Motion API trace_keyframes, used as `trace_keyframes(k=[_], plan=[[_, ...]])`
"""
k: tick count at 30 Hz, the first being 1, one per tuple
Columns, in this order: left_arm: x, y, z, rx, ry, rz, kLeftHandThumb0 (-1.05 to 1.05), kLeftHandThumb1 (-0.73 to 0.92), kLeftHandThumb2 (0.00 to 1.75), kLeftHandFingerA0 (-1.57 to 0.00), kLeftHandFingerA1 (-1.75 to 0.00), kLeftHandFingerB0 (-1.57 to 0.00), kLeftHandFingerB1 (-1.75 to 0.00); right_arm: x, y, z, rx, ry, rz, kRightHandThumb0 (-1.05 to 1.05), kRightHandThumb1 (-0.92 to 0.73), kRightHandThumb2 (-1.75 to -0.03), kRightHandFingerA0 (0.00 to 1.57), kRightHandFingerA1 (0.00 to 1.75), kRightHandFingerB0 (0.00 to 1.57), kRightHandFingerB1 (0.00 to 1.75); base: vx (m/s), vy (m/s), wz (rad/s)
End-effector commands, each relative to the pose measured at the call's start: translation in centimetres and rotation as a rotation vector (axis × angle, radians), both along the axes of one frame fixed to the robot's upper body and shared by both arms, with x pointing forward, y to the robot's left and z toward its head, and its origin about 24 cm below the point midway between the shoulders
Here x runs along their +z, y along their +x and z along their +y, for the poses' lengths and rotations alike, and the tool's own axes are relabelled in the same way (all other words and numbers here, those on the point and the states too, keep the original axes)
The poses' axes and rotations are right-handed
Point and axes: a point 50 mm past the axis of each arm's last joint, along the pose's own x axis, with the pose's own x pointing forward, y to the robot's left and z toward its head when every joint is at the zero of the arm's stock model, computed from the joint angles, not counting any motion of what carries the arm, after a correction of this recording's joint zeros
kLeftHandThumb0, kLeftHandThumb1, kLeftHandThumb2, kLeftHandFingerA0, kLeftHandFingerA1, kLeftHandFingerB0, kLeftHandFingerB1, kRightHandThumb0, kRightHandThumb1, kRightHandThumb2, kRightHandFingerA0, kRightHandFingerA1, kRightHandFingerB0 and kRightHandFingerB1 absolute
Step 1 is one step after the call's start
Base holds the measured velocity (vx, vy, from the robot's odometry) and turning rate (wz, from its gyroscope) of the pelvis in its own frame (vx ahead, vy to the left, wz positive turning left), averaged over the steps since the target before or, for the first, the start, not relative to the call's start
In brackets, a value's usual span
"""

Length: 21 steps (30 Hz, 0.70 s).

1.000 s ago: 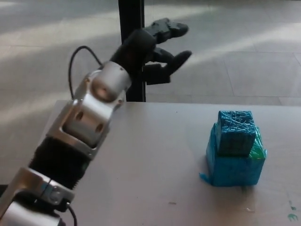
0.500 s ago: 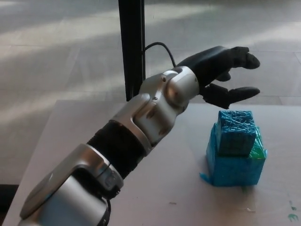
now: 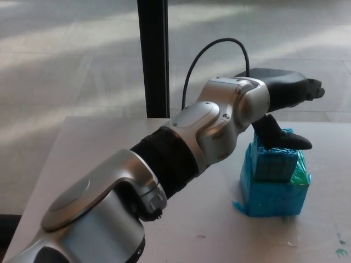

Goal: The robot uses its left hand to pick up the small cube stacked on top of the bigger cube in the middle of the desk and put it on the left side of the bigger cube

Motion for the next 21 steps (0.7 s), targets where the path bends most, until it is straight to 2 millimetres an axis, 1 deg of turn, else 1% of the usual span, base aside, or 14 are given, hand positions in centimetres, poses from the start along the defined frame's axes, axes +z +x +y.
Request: trace_keyframes(k=[1, 2, 3, 5, 6, 7, 8, 9, 11, 12, 14, 17, 19, 21], plan=[[-0.6, -0.4, -0.1, 0.019, 0.159, 0.048, -0.93, 0.47, 1.0, 0.0, -0.19, 0.0, -0.15, 0.5, 0.1, -0.9, -0.016, -0.006, -0.002, -0.9, -0.61, -0.66, 0.54, 1.08, 0.42, 0.87, 0.0, 0.0, 0.0], [-0.8, -0.4, 0.0, 0.026, 0.213, 0.061, -0.93, 0.46, 1.0, 0.0, -0.23, 0.0, -0.16, 0.5, 0.4, -0.7, -0.025, 0.001, -0.01, -0.86, -0.6, -0.68, 0.53, 1.06, 0.43, 0.85, 0.0, 0.0, 0.0], [-0.9, -0.3, 0.2, 0.029, 0.23, 0.064, -1.05, 0.56, 0.69, 0.0, 0.0, 0.0, -0.3, 0.4, 0.5, -0.8, -0.015, -0.014, -0.007, -0.84, -0.59, -0.69, 0.55, 1.09, 0.41, 0.86, 0.0, 0.0, 0.0], [-1.0, -0.3, 0.3, 0.028, 0.273, 0.062, -1.05, 0.61, 0.68, 0.0, -0.02, 0.0, -0.3, 0.6, 0.6, -0.9, -0.026, -0.001, -0.015, -0.84, -0.58, -0.7, 0.54, 1.1, 0.4, 0.87, 0.0, 0.0, 0.0], [-1.1, -0.2, 0.4, 0.034, 0.279, 0.068, -0.97, 0.54, 1.05, 0.0, -0.22, -0.1, -0.16, 0.6, 0.7, -1.0, -0.021, -0.002, -0.016, -0.82, -0.58, -0.72, 0.55, 1.09, 0.4, 0.88, 0.0, 0.0, 0.0], [-1.3, -0.2, 0.6, 0.042, 0.289, 0.079, -0.97, 0.54, 1.05, 0.0, -0.22, -0.1, -0.16, 0.6, 0.8, -1.1, -0.014, -0.004, -0.017, -0.82, -0.58, -0.72, 0.55, 1.09, 0.4, 0.88, 0.0, 0.0, 0.0], [-1.5, -0.1, 0.8, 0.055, 0.295, 0.082, -1.05, 0.62, 0.66, 0.0, -0.21, 0.0, -0.38, 0.6, 1.0, -1.2, 0.007, -0.021, -0.011, -0.84, -0.59, -0.71, 0.56, 1.09, 0.39, 0.89, 0.0, 0.0, 0.0], [-1.6, 0.0, 1.0, 0.064, 0.288, 0.103, -0.96, 0.52, 1.03, 0.0, -0.23, -0.02, -0.17, 0.6, 1.2, -1.2, 0.009, -0.028, -0.014, -0.85, -0.6, -0.72, 0.56, 1.07, 0.42, 0.88, 0.0, 0.0, 0.0], [-2.3, 0.1, 1.3, 0.081, 0.287, 0.149, -0.92, 0.52, 1.05, -0.08, -0.61, 0.0, -0.11, 0.6, 1.4, -1.2, 0.03, -0.046, 0.006, -0.86, -0.63, -0.72, 0.54, 1.09, 0.39, 0.87, 0.0, 0.0, 0.0], [-2.6, 0.1, 1.4, 0.085, 0.298, 0.163, -1.04, 0.53, 1.02, -0.2, -0.65, 0.0, -0.08, 0.6, 1.5, -1.3, 0.036, -0.055, 0.008, -0.85, -0.62, -0.7, 0.55, 1.08, 0.4, 0.84, 0.0, 0.0, 0.0], [-3.2, -0.1, 1.4, 0.087, 0.31, 0.186, -1.05, 0.44, 0.9, -0.11, -0.61, 0.0, -0.13, 0.6, 1.5, -1.4, 0.033, -0.057, 0.0, -0.84, -0.63, -0.68, 0.53, 1.06, 0.4, 0.8, 0.0, 0.0, 0.0], [-3.4, -0.2, 1.5, 0.088, 0.305, 0.193, -1.05, 0.44, 0.9, -0.11, -0.61, 0.0, -0.13, 0.6, 1.5, -1.5, 0.042, -0.059, -0.005, -0.84, -0.63, -0.68, 0.53, 1.06, 0.4, 0.8, 0.0, 0.0, 0.0], [-4.6, -0.3, 1.5, 0.094, 0.278, 0.245, -0.98, 0.45, 0.95, -0.07, -0.6, -0.01, -0.13, 0.5, 1.4, -1.5, 0.028, -0.066, 0.012, -0.8, -0.62, -0.66, 0.54, 1.02, 0.41, 0.73, 0.0, 0.0, 0.0], [-5.2, -0.3, 1.5, 0.098, 0.211, 0.255, -0.95, 0.47, 0.92, -0.17, -0.63, -0.06, -0.17, 0.6, 1.5, -1.5, 0.028, -0.062, 0.01, -0.8, -0.62, -0.66, 0.53, 1.0, 0.41, 0.73, 0.0, 0.0, 0.0]])
